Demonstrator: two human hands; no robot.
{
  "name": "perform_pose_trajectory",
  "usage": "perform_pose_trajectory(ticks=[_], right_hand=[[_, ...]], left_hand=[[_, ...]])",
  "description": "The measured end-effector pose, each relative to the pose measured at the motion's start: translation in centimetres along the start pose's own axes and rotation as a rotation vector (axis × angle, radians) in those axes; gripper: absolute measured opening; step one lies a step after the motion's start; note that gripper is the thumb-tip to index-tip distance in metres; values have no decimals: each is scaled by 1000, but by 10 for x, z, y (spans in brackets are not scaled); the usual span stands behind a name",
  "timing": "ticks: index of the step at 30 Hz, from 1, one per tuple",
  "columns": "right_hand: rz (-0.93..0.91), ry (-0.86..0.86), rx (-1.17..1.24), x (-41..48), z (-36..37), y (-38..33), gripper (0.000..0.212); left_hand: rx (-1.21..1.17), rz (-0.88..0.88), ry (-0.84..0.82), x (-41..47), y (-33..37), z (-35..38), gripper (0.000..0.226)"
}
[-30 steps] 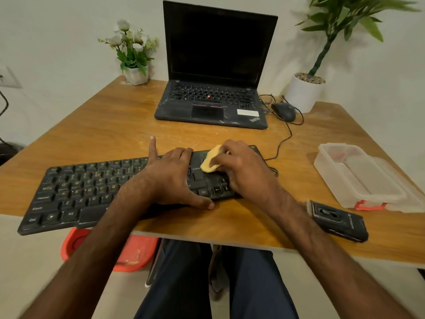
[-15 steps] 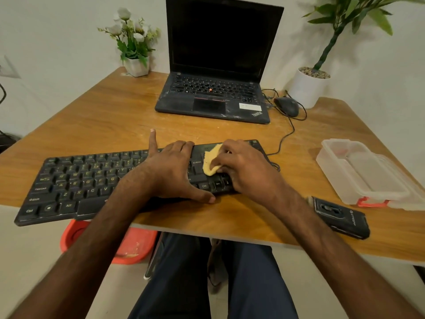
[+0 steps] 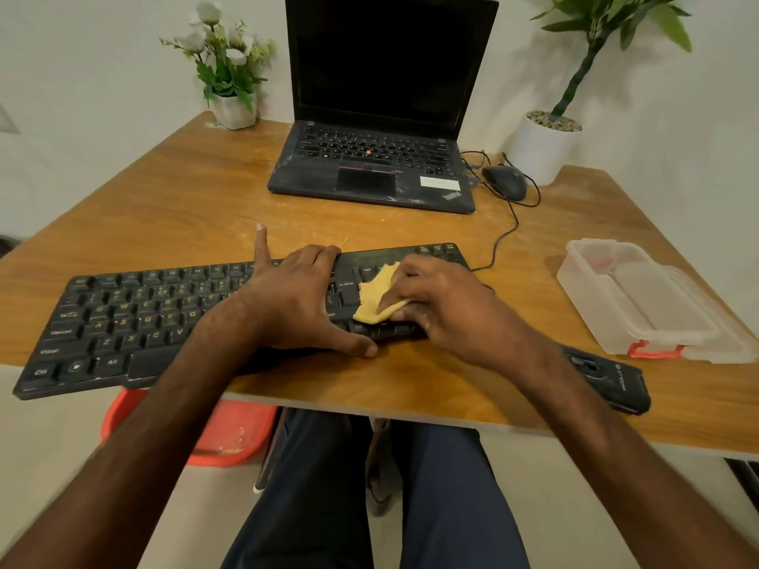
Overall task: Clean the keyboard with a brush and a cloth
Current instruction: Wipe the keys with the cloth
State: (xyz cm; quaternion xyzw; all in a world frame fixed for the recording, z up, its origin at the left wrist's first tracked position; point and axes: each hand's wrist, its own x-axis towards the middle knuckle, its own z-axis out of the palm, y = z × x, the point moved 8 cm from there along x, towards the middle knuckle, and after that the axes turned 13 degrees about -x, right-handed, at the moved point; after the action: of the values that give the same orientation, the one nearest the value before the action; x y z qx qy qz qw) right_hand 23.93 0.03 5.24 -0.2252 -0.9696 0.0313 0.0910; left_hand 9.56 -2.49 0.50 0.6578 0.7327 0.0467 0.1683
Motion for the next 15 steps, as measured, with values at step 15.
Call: perform_pose_trajectory(ticks=[15], right_hand=[[124, -89, -125, -25, -8, -3, 29]], left_hand=[[11, -16, -44, -2, 6, 0, 148]])
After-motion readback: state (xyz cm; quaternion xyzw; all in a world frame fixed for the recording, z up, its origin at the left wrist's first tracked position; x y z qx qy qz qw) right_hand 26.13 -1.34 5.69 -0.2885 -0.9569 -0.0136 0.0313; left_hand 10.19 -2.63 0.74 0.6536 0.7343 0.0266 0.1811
